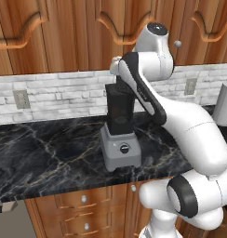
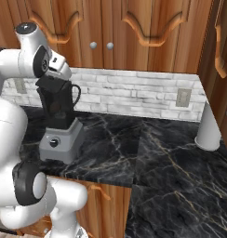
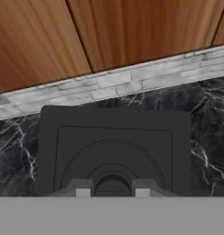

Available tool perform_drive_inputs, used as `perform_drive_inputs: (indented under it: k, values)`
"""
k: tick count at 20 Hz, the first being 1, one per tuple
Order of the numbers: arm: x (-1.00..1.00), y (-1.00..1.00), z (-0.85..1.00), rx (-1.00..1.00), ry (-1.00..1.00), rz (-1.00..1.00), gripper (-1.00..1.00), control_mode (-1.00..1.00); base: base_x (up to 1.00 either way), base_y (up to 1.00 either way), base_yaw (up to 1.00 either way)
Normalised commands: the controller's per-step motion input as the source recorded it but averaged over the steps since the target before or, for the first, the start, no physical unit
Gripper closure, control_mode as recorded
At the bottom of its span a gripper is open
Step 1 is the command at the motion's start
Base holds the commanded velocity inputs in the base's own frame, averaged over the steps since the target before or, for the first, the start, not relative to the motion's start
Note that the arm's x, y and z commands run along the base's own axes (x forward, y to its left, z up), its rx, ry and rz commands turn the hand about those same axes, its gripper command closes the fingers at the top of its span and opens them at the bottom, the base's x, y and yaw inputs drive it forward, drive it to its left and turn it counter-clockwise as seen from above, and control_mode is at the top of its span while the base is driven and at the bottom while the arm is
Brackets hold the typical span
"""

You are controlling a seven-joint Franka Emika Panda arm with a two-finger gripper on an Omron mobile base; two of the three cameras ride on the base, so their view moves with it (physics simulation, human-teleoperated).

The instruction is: Open the blender lid, put the tangerine in the blender, close the lid, and start the blender.

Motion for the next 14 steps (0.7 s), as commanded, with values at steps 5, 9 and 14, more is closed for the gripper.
perform_drive_inputs:
  k: [5, 9, 14]
  values:
    - [0.57, 0.15, -0.02, 0.00, 0.00, 0.17, 1.00, -1.00, 0.00, 0.00, 0.00]
    - [0.25, 0.04, -0.12, -0.06, 0.02, 0.08, 1.00, -1.00, 0.00, 0.00, 0.00]
    - [0.03, 0.09, -0.19, -0.13, 0.05, 0.00, 1.00, -1.00, 0.00, 0.00, 0.00]
